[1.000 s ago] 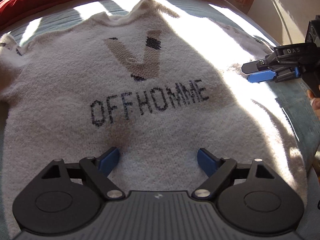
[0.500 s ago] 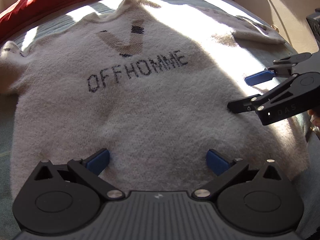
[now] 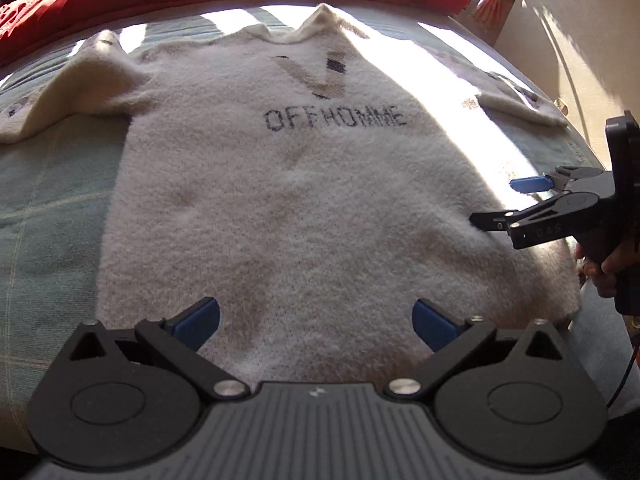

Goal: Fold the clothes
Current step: 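Smooth the sweater body flat with both grippers open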

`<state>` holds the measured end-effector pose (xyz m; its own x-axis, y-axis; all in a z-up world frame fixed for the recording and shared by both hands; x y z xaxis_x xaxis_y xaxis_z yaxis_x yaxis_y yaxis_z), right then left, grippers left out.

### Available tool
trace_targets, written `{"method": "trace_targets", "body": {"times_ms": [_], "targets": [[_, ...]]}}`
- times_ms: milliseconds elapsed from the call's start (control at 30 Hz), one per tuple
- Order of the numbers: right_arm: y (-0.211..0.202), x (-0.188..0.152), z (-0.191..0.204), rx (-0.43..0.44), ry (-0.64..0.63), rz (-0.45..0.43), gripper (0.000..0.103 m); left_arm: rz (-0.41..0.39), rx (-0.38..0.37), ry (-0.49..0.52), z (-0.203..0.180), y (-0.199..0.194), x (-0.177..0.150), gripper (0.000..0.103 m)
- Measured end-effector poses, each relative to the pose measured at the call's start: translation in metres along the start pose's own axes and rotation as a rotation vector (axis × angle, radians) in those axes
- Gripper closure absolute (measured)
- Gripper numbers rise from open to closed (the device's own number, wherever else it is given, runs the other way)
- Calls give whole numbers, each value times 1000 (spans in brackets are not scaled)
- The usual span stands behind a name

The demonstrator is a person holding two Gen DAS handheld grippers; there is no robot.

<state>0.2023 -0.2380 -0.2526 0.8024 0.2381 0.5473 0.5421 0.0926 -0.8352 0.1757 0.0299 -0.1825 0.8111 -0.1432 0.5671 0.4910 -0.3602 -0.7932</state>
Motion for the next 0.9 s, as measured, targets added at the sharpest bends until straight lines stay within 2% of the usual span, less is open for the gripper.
{"method": "trace_targets", "body": {"times_ms": [67, 167, 233, 300, 433, 533, 600, 667, 767, 833, 900], "targets": [[-9, 9, 1, 0, 60, 5, 0, -56, -13, -14, 9, -2, 26, 1], [-21, 21, 16, 63, 95, -32, 0, -53, -50, -85, 30, 22, 47, 1], [-27, 27, 26, 101, 102, -49, 0, -24, -45, -100, 44, 28, 37, 2], [-21, 22, 35, 122, 74, -27, 0, 8, -35, -110, 58, 32, 24, 3], [-12, -2, 35, 113, 5, -27, 0, 72, -16, -129, 85, 39, -2, 9], [-11, -20, 37, 94, -94, -39, 0, 149, 126, -98, 101, 27, -23, 8], [-15, -26, 39, 75, -158, -44, 0, 135, 141, -112, 106, 16, -28, 11], [-21, -23, 39, 69, -156, -42, 0, 61, 99, -117, 97, 0, -19, 11], [-37, 0, 47, 104, -137, -113, 0, -46, 6, -61, 64, -12, 11, 10], [-36, 14, 64, 138, -179, -144, 0, -56, -59, -16, 37, -3, 27, 10], [-35, 28, 82, 171, -221, -175, 0, -24, -90, 22, 15, 18, 31, 10]]}}
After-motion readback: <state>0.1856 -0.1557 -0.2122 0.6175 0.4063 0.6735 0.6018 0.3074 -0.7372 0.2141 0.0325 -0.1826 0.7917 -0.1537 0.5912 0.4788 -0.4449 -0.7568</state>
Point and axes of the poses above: each gripper's, at about its wrist camera, not at the fingertips, and y roughly the way its jaws point, z to its left, x to its top, the point moved 9 cm from there along y, roughly the way its jaws point, and after that the axes turned 6 degrees about -x, right-handed, at the moved point
